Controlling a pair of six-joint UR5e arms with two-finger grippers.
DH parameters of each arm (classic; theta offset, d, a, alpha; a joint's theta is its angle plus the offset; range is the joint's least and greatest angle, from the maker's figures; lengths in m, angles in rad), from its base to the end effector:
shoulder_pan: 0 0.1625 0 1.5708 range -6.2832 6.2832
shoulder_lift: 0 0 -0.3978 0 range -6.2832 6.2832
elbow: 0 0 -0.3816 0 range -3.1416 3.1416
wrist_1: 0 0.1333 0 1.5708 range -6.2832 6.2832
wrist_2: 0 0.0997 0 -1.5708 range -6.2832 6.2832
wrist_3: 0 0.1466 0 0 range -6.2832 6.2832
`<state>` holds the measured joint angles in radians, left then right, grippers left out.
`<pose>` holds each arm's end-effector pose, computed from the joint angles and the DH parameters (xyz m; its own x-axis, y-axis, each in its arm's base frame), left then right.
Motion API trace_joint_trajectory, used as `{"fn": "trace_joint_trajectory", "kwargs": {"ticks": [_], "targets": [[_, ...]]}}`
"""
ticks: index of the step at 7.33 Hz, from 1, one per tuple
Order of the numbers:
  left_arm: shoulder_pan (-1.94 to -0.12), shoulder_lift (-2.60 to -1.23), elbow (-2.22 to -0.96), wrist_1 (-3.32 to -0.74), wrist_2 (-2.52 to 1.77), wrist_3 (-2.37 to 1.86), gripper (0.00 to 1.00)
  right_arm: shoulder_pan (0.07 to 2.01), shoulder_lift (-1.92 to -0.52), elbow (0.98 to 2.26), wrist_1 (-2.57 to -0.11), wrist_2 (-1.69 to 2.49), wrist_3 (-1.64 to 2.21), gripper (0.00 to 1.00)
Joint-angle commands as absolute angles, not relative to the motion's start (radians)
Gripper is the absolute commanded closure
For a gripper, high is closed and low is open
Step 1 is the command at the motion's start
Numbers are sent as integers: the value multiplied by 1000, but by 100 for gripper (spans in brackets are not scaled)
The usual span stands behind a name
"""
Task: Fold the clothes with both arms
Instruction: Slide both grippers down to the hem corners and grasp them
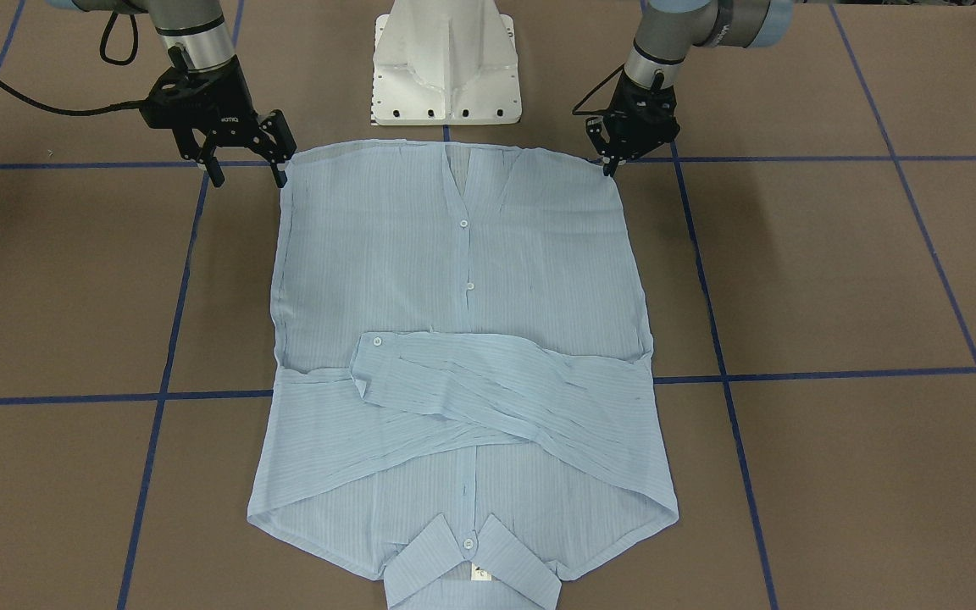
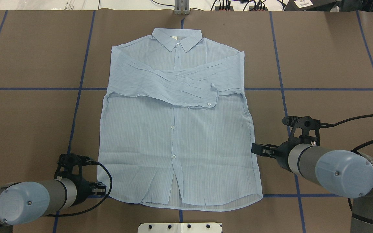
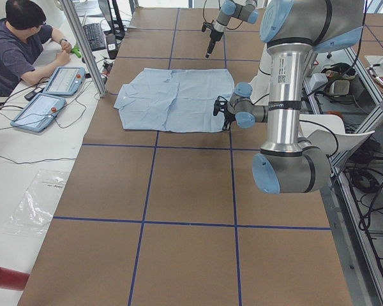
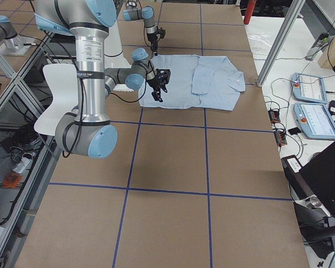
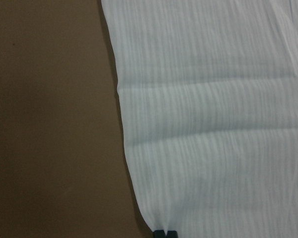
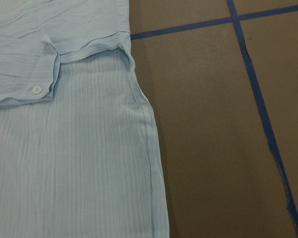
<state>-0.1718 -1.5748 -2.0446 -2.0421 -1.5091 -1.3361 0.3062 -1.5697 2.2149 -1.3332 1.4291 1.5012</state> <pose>0.4855 -0.2287 0.3890 0.6093 0.1299 -0.7823 0.0805 0.9713 0.2240 -0.4120 -0.2918 0.3460 0.6320 0.1276 0.7644 -0.3594 0.9221 0.1432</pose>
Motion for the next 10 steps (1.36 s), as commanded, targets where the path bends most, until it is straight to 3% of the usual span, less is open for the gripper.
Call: {"fn": "trace_joint_trajectory", "kwargs": {"ticks": [1, 5, 10], "targets": [[-172, -1603, -2048, -2043, -1506, -1335, 100, 249, -1601, 2217, -1330, 1361, 1557, 1], [-172, -1606, -2060, -2048, -1470, -1333, 100, 56, -1603, 2206, -1328, 1159, 1752, 20], [-169, -1603, -2071, -2051, -1428, -1325, 100, -10, -1603, 2151, -1327, 1105, 1825, 37]]}}
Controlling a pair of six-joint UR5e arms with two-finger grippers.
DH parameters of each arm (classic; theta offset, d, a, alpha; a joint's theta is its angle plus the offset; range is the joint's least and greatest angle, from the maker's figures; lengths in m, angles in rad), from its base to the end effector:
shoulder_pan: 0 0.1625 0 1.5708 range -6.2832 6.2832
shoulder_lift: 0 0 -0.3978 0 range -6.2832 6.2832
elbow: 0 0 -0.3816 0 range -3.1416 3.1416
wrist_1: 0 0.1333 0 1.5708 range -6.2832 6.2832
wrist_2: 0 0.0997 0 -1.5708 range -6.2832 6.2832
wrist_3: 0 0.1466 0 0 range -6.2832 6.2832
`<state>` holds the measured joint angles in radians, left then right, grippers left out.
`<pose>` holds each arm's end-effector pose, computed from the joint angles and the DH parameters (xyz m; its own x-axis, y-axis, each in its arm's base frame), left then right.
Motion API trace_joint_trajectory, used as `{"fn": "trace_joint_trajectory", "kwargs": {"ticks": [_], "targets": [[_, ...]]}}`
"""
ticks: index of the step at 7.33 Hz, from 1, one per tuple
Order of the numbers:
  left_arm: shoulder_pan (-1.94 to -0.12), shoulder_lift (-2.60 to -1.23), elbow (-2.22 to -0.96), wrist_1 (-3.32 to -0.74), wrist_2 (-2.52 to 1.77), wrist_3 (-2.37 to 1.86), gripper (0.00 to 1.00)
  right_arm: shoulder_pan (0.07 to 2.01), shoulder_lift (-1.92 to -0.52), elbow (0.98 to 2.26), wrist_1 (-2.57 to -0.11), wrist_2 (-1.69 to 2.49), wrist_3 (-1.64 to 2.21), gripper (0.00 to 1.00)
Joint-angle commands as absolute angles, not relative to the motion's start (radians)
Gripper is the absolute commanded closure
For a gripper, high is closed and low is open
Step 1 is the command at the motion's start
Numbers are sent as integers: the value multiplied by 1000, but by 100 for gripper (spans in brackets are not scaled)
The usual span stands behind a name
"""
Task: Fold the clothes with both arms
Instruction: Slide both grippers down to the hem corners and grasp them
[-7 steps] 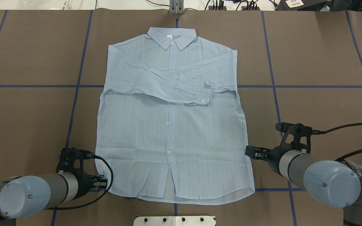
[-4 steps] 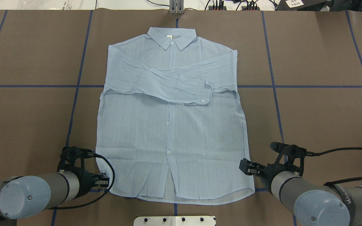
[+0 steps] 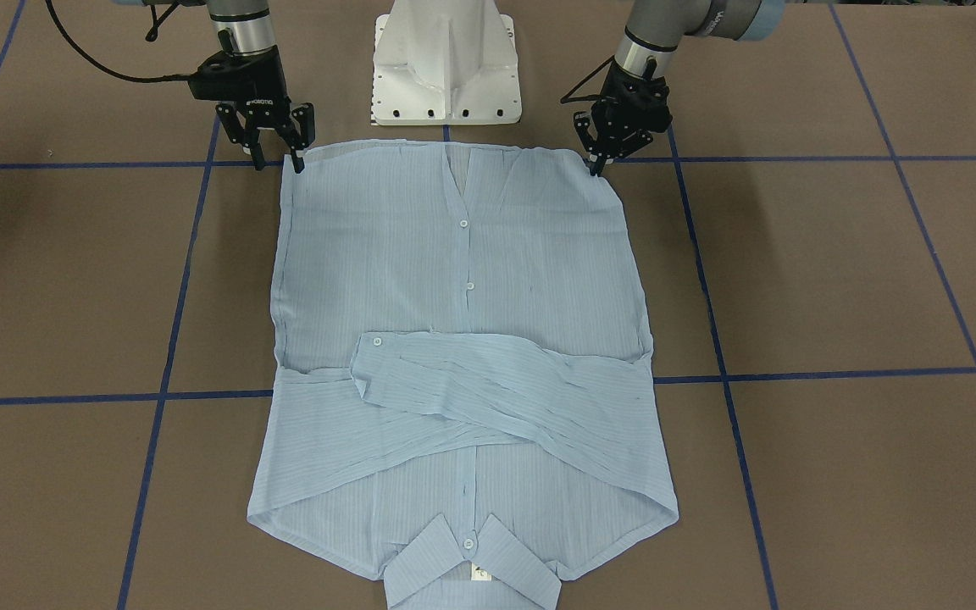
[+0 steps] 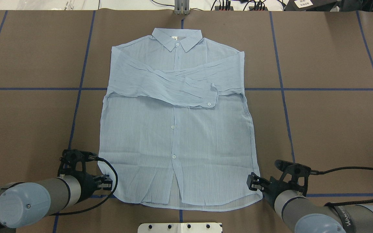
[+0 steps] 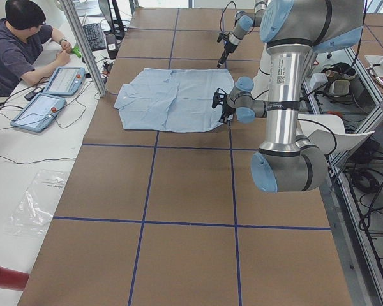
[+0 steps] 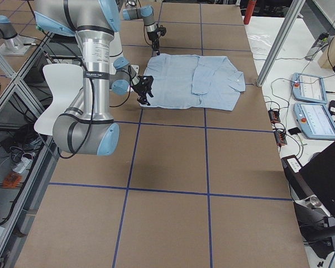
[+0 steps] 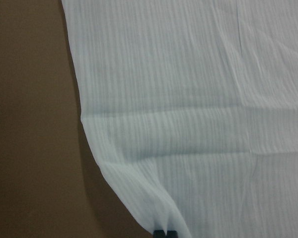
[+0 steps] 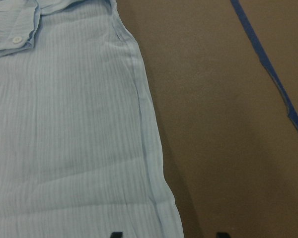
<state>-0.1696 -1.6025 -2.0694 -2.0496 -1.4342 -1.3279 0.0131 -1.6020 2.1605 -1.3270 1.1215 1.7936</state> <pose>0.4845 -0.2385 0.3601 0.5771 0.1429 -0.8041 0.1463 0.9505 0.2740 -0.4728 -0.2032 0.3780 0.6062 0.2070 0.7679 -0.4696 0.8724 0.1356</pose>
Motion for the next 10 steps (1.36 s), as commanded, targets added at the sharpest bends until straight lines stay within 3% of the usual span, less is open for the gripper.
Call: {"fn": "trace_joint_trajectory", "kwargs": {"ticks": [1, 5, 7, 10], "targets": [[-169, -1603, -2072, -2051, -1427, -1324, 100, -38, -1608, 2151, -1327, 1076, 1847, 38], [-167, -1605, -2072, -2051, -1427, -1322, 100, -95, -1638, 2117, -1328, 1032, 1891, 42], [-167, -1605, -2074, -2051, -1427, -1322, 100, -104, -1634, 2118, -1328, 1032, 1891, 58], [-167, -1601, -2086, -2051, -1427, -1322, 100, -106, -1626, 2117, -1328, 1032, 1890, 60]]}}
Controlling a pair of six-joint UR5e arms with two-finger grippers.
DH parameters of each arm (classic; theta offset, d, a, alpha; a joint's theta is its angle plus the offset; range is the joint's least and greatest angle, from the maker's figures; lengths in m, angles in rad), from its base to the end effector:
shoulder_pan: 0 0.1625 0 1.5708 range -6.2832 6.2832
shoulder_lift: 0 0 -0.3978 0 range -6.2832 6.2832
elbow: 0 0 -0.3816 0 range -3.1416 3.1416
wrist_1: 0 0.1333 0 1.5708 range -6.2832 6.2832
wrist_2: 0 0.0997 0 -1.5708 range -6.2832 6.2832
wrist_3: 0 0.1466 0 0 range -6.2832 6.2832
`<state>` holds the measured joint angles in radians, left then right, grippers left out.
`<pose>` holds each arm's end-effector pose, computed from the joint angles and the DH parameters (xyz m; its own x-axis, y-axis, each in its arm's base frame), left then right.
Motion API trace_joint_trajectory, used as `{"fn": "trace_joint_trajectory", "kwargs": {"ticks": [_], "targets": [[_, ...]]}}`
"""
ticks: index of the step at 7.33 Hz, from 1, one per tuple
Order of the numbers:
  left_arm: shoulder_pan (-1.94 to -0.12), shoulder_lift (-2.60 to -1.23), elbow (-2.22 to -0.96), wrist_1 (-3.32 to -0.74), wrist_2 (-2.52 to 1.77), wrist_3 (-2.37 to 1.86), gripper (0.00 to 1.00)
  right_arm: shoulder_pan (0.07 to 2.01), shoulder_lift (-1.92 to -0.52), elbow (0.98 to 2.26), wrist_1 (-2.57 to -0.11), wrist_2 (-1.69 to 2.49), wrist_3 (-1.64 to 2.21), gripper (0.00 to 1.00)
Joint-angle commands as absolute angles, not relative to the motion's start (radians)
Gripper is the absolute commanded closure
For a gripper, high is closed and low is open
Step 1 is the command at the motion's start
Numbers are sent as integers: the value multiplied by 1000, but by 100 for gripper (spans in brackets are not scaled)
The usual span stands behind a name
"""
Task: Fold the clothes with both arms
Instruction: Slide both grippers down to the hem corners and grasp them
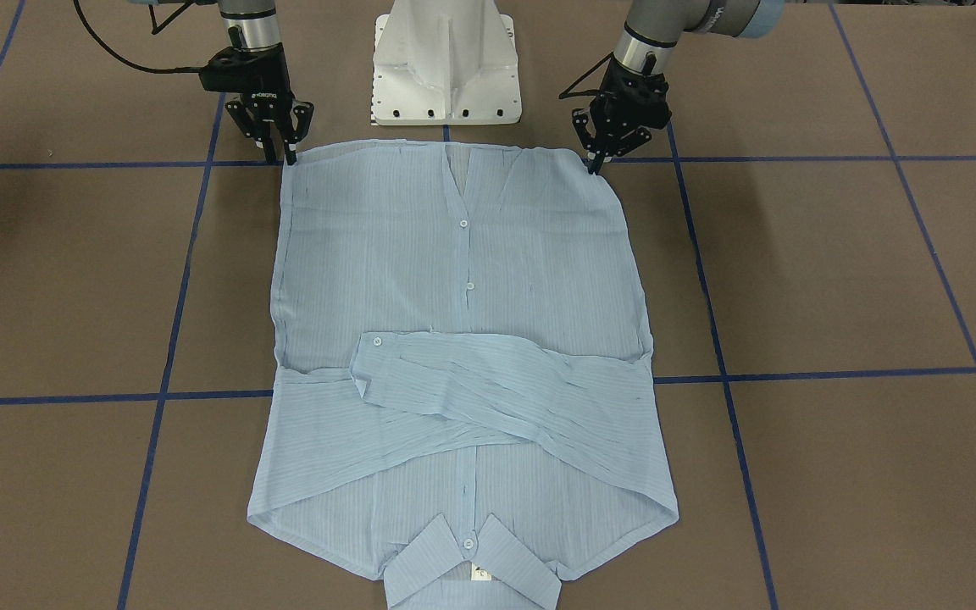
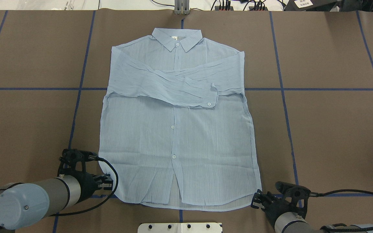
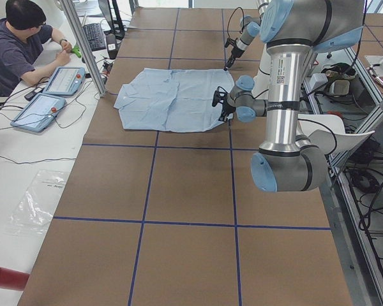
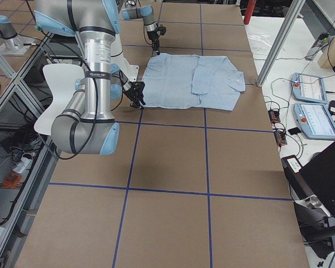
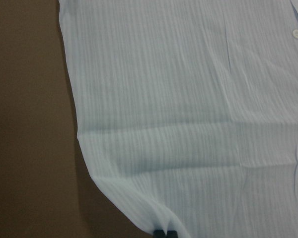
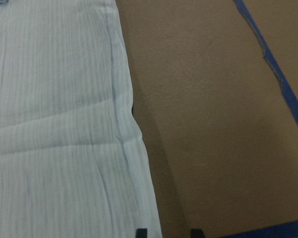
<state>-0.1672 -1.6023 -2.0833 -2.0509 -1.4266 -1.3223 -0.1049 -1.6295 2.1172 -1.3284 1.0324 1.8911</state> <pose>0.4819 -0.2379 0.3528 0.5671 0.1511 -0.8096 0.1509 0.9473 0.2825 -0.4912 -0.1579 0.4081 0.6245 0.2060 0.7533 -0.4708 0.8689 0.1526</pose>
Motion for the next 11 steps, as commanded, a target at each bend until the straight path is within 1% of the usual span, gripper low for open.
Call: {"fn": "trace_joint_trajectory", "kwargs": {"ticks": [1, 4, 5, 6, 8, 10, 11], "targets": [[-167, -1601, -2088, -2051, -1427, -1322, 100, -107, -1626, 2115, -1328, 1032, 1891, 60], [-169, -1601, -2088, -2051, -1427, -1322, 100, -120, -1621, 2108, -1328, 1032, 1890, 60], [-169, -1601, -2088, -2051, -1427, -1322, 100, -123, -1621, 2106, -1328, 1032, 1890, 73], [-169, -1601, -2088, -2051, -1427, -1322, 100, -121, -1621, 2106, -1328, 1032, 1890, 100], [-167, -1603, -2088, -2051, -1427, -1322, 100, -118, -1618, 2108, -1328, 1031, 1890, 100], [-167, -1605, -2091, -2051, -1430, -1321, 100, -65, -1620, 2121, -1335, 1046, 1879, 100], [-170, -1598, -2144, -2042, -1439, -1296, 100, -43, -1643, 2193, -1362, 1086, 1876, 100]]}}
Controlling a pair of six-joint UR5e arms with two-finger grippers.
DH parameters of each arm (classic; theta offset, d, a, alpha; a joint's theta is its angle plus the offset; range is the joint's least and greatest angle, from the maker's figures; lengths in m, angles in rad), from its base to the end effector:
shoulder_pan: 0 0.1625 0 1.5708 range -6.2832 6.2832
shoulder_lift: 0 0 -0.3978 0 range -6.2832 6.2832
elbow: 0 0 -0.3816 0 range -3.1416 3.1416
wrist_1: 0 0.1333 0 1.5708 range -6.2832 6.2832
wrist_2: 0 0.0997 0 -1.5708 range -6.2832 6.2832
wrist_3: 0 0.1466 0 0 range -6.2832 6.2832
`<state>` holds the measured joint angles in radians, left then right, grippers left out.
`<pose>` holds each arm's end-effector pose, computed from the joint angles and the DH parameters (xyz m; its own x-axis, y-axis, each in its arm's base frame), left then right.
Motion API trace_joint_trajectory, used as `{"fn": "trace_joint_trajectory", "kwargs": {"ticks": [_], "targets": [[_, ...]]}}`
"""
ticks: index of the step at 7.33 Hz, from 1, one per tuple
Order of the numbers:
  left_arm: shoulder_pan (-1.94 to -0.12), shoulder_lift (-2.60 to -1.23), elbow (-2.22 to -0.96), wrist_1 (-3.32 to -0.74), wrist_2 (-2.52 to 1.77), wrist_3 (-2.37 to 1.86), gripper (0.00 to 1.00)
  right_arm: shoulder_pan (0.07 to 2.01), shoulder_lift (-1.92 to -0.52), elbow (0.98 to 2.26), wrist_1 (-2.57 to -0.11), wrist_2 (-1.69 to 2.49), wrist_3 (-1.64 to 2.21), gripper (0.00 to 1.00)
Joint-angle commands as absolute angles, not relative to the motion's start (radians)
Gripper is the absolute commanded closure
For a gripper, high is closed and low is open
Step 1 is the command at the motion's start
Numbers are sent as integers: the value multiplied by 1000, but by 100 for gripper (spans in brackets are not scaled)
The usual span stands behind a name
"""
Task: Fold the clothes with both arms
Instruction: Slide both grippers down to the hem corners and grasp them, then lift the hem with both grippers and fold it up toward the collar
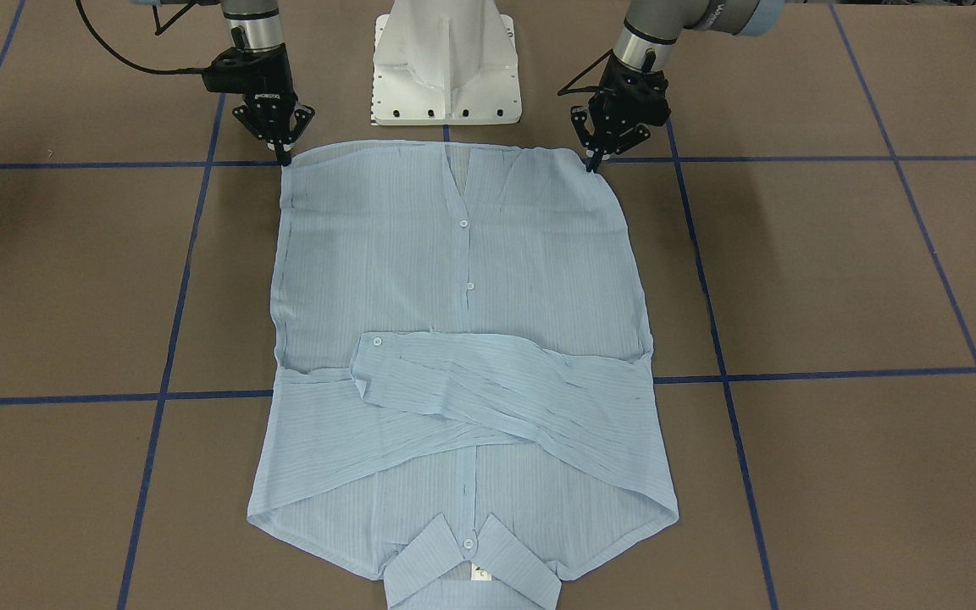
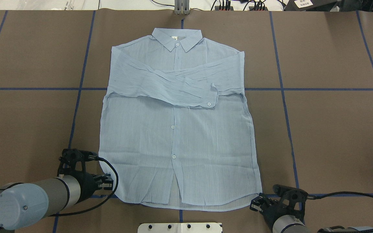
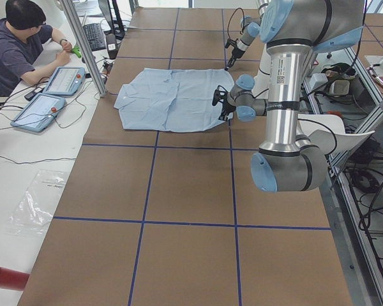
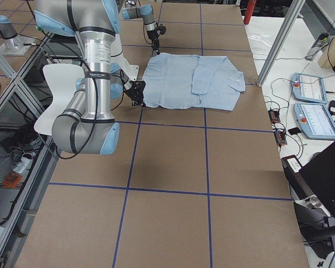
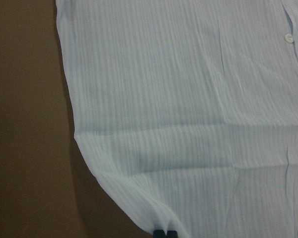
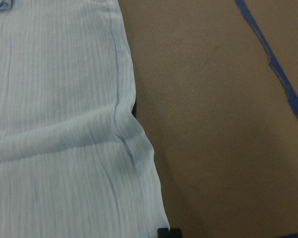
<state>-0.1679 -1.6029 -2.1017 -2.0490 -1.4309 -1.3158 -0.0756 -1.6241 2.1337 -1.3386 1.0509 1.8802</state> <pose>0.4782 -0.2370 0.3437 0.5536 0.1595 -0.8173 0.1493 0.9466 0.2859 -0.4856 -0.1699 0.4000 0.6183 0.2182 0.7551 -0.4802 0.8654 0.1432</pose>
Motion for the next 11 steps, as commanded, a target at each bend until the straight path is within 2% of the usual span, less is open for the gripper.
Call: {"fn": "trace_joint_trajectory", "kwargs": {"ticks": [1, 3, 4, 5, 6, 9, 11], "targets": [[-178, -1589, -2211, -2004, -1463, -1263, 100, -10, -1647, 2314, -1506, 1174, 1875, 100], [-179, -1592, -2445, -1764, -1595, -1261, 100, -36, -1622, 2655, -1894, 1316, 1873, 100], [-178, -1600, -2596, -1605, -1650, -1261, 100, -64, -1512, 2748, -2063, 1360, 1875, 100], [-182, -1614, -2726, -1456, -1707, -1259, 100, -45, -1377, 2752, -2189, 1434, 1873, 100], [-207, -1679, -2729, -1404, -1767, -1258, 100, -25, -1256, 2746, -2279, 1448, 1871, 100], [-346, -1840, -2547, -1388, -1767, -1074, 100, 136, -1151, 2650, -2306, 1448, 1661, 100], [-467, -1884, -2469, -1388, -1769, -985, 100, 279, -1095, 2620, -2296, 1463, 1508, 100]]}}
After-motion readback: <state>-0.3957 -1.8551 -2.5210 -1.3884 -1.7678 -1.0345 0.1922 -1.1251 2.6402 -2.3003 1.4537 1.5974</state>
